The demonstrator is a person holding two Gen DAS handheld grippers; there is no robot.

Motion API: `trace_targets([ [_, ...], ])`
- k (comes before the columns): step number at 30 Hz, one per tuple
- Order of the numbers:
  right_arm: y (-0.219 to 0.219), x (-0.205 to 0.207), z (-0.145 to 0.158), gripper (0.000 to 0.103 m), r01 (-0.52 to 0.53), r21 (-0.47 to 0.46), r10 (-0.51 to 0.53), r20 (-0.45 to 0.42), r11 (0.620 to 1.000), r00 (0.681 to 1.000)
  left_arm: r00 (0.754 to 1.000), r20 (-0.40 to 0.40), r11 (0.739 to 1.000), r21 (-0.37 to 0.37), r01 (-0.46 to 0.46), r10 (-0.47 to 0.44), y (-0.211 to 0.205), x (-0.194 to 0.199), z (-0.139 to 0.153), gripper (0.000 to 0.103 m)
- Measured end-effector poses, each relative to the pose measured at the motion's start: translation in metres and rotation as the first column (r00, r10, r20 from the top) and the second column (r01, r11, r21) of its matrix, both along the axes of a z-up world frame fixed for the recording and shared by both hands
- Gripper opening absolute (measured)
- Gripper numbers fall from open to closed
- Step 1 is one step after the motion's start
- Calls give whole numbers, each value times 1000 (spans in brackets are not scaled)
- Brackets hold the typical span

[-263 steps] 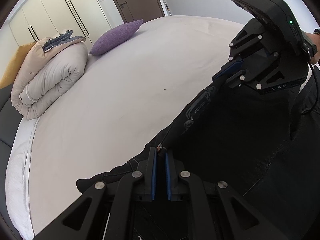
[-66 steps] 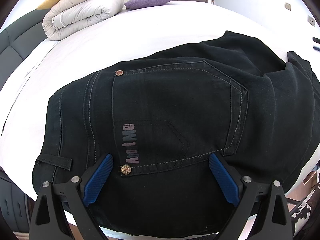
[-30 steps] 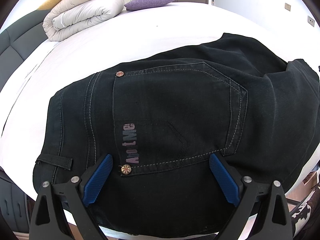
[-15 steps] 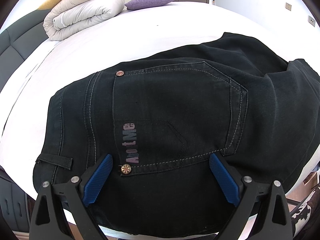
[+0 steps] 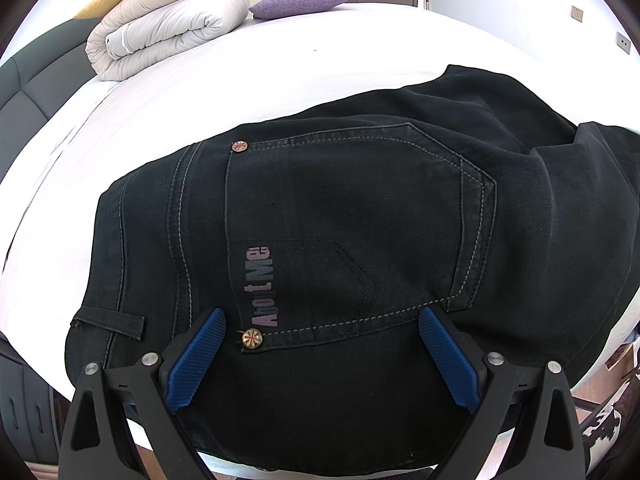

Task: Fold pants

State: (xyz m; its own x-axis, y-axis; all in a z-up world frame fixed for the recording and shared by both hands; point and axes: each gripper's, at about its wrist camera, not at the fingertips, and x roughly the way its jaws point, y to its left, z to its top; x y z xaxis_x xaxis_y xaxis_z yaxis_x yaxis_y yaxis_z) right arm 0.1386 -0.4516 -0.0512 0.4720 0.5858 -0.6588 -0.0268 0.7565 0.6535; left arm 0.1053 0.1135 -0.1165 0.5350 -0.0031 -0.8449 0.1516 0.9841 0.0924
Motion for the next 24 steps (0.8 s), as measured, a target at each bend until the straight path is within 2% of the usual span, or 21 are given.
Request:
trace_targets([
  [2,-4,-14,29,8,81,131,-86,36,988,996,1000,0,1000,0,0,0,0,0,0,100],
  [4,-13,-29,58,8,158,248,-185,88,956,979,1000,1,1000,-3,3,-3,-1,-1,0,100],
  [5,-23,-32,63,7,220,315,-255,75,923,964,1000,0,1000,-2,3,-3,0,-1,0,100],
  [6,-40,-35,60,7,320,341,-352,34,884,935,1000,-1,1000,0,3,-3,-1,-1,0,100],
  [8,-80,-36,36,8,497,369,-503,-86,786,860,1000,0,1000,-2,4,-4,-1,-1,0,100],
  [9,-94,-34,19,8,561,298,-538,-163,772,827,1000,2,1000,-2,4,-4,-2,-2,0,100],
  [10,-103,-39,6,8,615,155,-580,-222,773,784,1000,4,1000,-2,3,-3,-2,-2,0,100],
  [11,-110,-51,0,12,643,87,-615,-221,761,757,1000,7,1000,-2,1,-1,-1,-2,1,100],
  [14,-93,-88,-12,12,597,129,-577,-162,792,800,1000,7,1000,9,2,-2,-3,-3,0,100],
  [16,-71,-106,-17,21,546,145,-533,-121,825,837,1000,0,1000,-3,4,-4,-4,-2,-1,100],
  [17,-56,-111,-18,39,514,155,-503,-107,844,858,1000,-2,1000,-9,2,-2,-3,-2,-1,100],
  [18,-43,-115,-21,75,481,193,-473,-89,855,876,1000,-1,1000,-9,0,0,-3,-1,-1,100],
  [19,-32,-118,-23,85,452,257,-451,-64,855,890,1000,1,1000,-3,-1,1,-3,-1,-1,100],
  [21,-10,-108,-29,87,393,346,-406,-38,852,913,1000,8,1000,10,-3,3,-5,-2,-1,100],
  [24,14,-91,-53,85,398,350,-384,-112,848,916,1000,12,1000,14,-2,2,-6,-3,-1,100],
])
